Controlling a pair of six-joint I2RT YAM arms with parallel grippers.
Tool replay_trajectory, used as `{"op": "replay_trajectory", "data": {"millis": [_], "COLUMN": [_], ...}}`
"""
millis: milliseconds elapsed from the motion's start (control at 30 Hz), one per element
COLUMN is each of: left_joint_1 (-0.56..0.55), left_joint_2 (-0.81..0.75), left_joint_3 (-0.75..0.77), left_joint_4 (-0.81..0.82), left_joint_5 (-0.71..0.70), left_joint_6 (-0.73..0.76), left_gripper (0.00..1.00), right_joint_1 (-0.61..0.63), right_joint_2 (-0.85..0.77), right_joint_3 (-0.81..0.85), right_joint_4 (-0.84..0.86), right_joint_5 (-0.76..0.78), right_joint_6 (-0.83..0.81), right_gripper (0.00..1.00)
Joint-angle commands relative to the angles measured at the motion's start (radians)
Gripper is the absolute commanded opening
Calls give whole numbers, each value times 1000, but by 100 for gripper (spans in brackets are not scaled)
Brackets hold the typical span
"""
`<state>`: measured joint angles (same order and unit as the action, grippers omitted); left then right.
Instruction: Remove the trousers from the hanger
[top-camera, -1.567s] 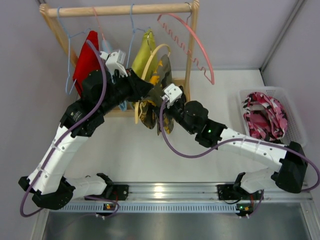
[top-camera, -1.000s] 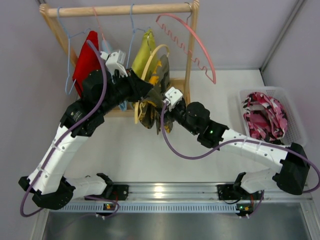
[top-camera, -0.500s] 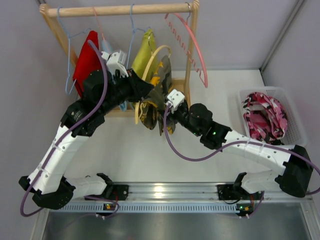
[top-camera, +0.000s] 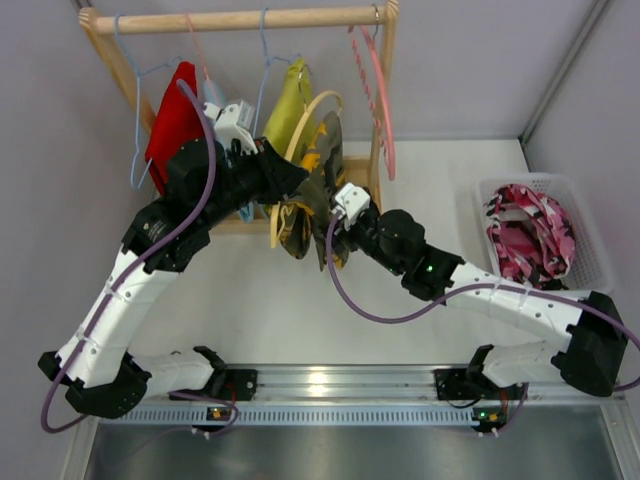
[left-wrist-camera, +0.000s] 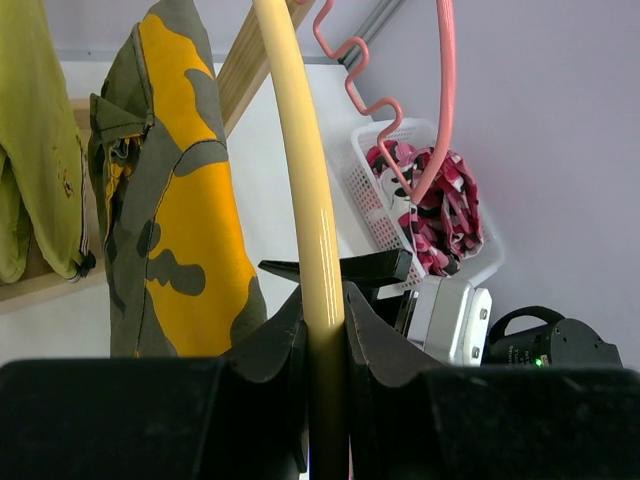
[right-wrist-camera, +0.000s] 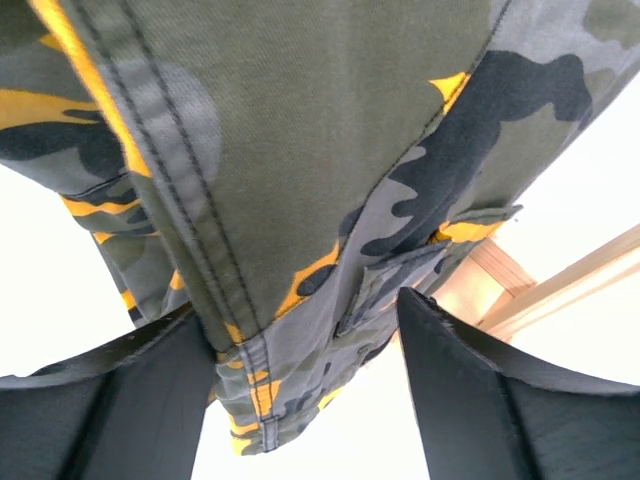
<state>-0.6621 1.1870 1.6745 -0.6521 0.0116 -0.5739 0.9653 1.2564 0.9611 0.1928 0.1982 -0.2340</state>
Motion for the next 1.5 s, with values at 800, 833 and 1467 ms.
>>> {"op": "replay_trajectory", "data": {"millis": [800,833,1467], "left_joint_1": [-1,-1,-1], "left_joint_2": [-35,-35,-75], "left_joint_3": [47,47,-64], "left_joint_4": [266,266,266], "left_joint_5": [18,18,8], "left_joint_6": [-14,-14,0], "left_gripper": [0,0,0], "right_joint_1": [15,15,-10], "right_joint_2": [115,115,22], "right_joint_3": [206,206,298], "right_joint_4": [7,7,-81], "right_joint_5": [114,122,58], "right_joint_6": [171,171,116], "right_gripper": [96,96,0]}}
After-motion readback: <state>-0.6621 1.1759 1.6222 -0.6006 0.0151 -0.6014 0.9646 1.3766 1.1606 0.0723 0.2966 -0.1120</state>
